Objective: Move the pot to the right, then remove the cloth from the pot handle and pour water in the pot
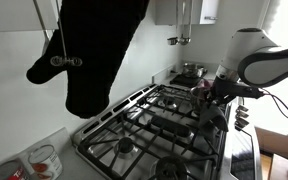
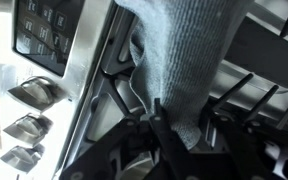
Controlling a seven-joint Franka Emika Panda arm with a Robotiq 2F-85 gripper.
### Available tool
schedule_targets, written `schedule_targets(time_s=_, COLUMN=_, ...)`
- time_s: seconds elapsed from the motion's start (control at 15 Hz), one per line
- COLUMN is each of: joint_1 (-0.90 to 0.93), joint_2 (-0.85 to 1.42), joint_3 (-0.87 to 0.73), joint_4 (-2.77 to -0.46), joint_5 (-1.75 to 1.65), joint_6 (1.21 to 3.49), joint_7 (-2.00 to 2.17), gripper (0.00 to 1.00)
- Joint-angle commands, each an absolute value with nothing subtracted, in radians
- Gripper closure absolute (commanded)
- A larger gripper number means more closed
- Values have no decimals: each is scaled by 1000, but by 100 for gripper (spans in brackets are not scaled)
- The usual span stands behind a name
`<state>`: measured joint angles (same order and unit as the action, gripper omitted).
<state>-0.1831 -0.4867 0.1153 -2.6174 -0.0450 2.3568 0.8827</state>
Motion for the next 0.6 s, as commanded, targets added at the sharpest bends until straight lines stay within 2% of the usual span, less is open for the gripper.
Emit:
schedule_targets(time_s=0.0, joint_1=-201, joint_2=-473, joint_3=128, joint_4=-2651, joint_5=-79, joint_6=2393, joint_7=925, gripper=90)
schedule_targets(time_s=0.53, joint_1=-263, joint_2=-492, joint_3=123, joint_4=-2655, joint_5=-198, joint_6=2412, joint_7=979, gripper=90)
